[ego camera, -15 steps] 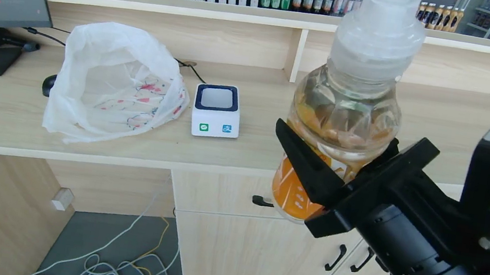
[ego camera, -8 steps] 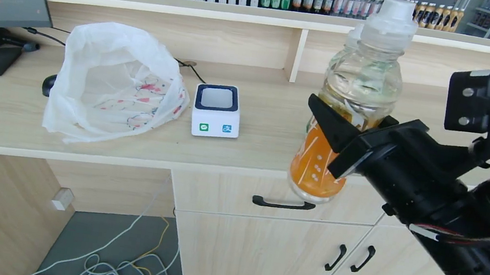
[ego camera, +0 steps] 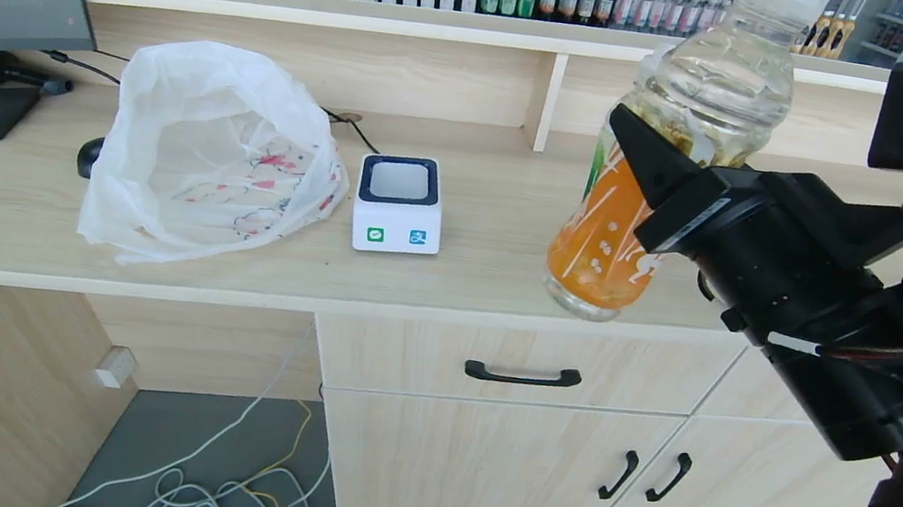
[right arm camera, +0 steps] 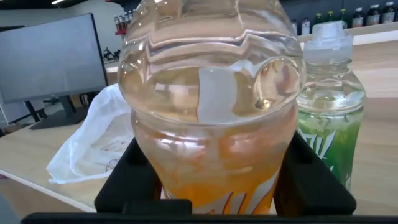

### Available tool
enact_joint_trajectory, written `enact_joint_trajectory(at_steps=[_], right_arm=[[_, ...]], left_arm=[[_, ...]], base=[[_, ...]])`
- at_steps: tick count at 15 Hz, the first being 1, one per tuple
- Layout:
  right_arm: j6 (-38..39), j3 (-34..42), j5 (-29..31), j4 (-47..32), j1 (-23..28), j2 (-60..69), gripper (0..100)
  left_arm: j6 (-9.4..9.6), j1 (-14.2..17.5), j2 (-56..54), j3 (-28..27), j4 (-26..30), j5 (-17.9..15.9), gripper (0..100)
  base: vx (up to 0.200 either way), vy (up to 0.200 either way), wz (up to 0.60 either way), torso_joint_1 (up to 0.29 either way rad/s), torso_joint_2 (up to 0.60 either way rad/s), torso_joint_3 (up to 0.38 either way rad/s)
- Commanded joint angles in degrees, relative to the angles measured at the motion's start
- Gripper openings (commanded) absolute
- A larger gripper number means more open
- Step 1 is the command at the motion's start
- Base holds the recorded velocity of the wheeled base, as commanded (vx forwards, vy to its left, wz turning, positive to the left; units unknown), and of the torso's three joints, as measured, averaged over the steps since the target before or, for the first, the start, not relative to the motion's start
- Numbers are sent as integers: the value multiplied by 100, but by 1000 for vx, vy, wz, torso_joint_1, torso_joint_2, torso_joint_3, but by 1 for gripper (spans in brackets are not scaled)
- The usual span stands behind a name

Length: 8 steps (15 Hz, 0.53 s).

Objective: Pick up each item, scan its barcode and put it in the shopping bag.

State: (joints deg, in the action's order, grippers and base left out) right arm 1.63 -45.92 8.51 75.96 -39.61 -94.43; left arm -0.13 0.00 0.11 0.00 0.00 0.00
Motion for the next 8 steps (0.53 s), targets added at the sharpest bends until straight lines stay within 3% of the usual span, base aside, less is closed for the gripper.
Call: enact_joint_trajectory(at_steps=[1, 8], right_arm=[[-5, 31, 10, 24, 6, -58, 0], [48, -136, -42, 218, 76, -85, 0]], left_arm=[[-4, 0, 7, 0, 0, 0, 100], [-4, 0, -2, 0, 0, 0, 100]], base=[[0, 0, 0, 0, 0, 0], [0, 0, 0, 0, 0, 0]])
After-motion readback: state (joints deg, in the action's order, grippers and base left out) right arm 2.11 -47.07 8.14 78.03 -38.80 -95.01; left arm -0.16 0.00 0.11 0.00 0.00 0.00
